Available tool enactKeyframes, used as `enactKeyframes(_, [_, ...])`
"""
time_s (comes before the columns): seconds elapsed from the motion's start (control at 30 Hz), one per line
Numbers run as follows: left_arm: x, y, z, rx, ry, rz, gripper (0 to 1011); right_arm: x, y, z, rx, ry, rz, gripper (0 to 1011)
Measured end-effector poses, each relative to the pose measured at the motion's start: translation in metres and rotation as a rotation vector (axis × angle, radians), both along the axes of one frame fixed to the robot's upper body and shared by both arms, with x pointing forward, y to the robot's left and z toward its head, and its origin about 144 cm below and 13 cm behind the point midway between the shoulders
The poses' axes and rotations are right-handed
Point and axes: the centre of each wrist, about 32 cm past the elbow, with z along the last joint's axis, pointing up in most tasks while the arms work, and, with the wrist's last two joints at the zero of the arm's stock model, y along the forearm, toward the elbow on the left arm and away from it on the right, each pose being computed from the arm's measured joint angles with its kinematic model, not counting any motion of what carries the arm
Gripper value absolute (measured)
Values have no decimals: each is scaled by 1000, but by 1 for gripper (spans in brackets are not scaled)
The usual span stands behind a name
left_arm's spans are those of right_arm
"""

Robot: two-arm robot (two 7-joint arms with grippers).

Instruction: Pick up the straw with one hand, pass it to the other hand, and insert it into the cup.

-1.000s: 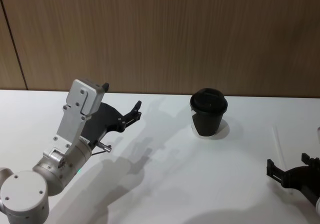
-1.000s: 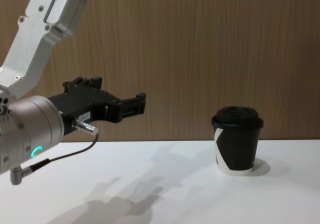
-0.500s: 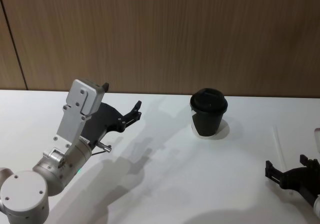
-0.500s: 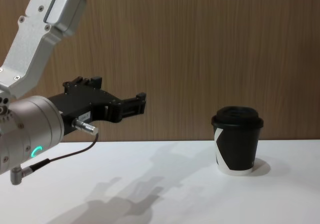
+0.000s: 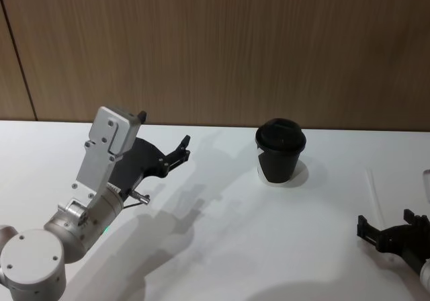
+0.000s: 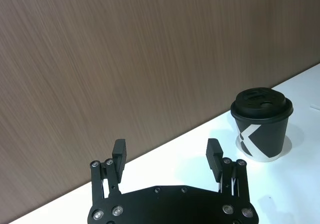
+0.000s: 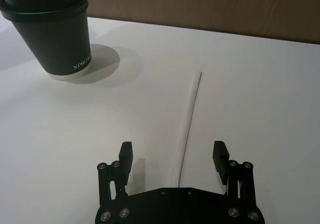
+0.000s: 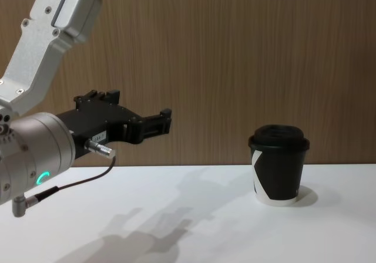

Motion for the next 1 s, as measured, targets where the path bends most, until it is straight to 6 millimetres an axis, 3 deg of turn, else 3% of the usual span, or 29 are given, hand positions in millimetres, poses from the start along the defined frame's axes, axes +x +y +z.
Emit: enactKeyframes(1.0, [0, 0, 0, 0, 0, 0, 1003, 8, 9, 3, 41, 52, -64, 1001])
